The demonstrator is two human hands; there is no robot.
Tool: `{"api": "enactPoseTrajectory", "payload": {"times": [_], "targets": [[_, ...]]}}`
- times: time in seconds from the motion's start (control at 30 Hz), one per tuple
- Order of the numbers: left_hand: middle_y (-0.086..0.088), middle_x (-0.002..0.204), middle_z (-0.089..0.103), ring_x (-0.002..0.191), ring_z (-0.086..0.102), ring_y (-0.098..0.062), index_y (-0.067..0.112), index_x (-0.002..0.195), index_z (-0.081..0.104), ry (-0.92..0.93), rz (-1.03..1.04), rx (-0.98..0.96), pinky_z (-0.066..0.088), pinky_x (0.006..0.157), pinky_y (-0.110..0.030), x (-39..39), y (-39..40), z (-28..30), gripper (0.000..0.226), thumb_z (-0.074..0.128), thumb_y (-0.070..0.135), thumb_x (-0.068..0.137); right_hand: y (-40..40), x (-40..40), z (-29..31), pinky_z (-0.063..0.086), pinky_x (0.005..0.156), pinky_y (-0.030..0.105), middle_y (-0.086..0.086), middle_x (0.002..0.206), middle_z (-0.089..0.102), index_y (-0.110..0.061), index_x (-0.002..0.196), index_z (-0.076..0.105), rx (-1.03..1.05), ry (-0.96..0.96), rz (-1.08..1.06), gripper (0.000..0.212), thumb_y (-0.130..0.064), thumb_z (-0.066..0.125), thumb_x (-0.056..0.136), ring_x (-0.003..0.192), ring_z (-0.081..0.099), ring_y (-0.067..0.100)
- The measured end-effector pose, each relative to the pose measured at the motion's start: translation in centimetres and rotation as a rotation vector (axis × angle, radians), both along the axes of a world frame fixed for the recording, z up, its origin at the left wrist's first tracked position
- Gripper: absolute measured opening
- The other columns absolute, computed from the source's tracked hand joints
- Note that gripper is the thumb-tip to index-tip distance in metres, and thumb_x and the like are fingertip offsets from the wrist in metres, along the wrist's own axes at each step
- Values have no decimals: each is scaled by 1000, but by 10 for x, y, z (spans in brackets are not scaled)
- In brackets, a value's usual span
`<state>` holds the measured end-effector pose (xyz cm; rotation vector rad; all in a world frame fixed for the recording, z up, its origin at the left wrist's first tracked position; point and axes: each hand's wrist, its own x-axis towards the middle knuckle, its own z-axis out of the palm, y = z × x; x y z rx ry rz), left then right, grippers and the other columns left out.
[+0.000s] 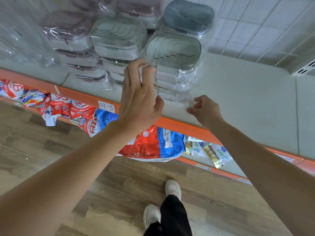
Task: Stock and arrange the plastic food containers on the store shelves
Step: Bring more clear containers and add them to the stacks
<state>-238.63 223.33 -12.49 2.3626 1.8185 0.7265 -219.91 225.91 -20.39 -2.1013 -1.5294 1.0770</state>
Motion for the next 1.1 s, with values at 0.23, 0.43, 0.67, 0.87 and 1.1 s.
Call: {"api": "enactPoseTrajectory", "payload": {"times": [0.23, 0.43, 0.67, 0.87, 1.1], "targets": [[-13, 157, 9, 146, 4, -27, 2, 149, 14, 72, -87, -134, 18, 118, -37, 0, 13, 1, 82, 60, 5, 80, 8, -8, -14, 42, 74, 25, 10, 99, 64, -6, 102, 64, 49, 24, -103, 18, -18, 60, 89, 90, 57, 23], [-9, 156, 15, 146, 8, -25, 4, 149, 19, 89, -124, -127, 12, 117, -26, 0, 12, 6, 79, 60, 4, 81, 5, -5, -11, 45, 69, 28, 9, 82, 62, -9, 82, 66, 66, 21, -119, 15, -11, 53, 88, 79, 53, 22], [-15, 143, 38, 132, 33, -34, 1, 139, 40, 105, -230, -44, 25, 113, -32, 27, 1, 12, 69, 60, -1, 74, -21, 37, -7, 32, 52, 21, -2, 60, 48, -21, 55, 49, 31, 57, -200, 32, -6, 53, 82, 60, 42, 16], [-21, 131, 43, 122, 40, -37, 1, 129, 51, 75, -312, -18, 30, 106, -33, 70, -10, 9, 60, 63, -2, 70, -54, 83, 2, 23, 44, 19, -7, 50, 39, -23, 48, 42, 33, 12, -256, 39, -5, 58, 79, 50, 34, 8], [-23, 122, 46, 112, 45, -40, 1, 119, 56, 92, -377, -23, 42, 90, -30, 101, -15, 11, 54, 67, -2, 67, -77, 124, 15, 32, 49, 9, -5, 63, 55, -18, 66, 60, 51, -37, -258, 20, -10, 60, 85, 67, 51, 14]]}}
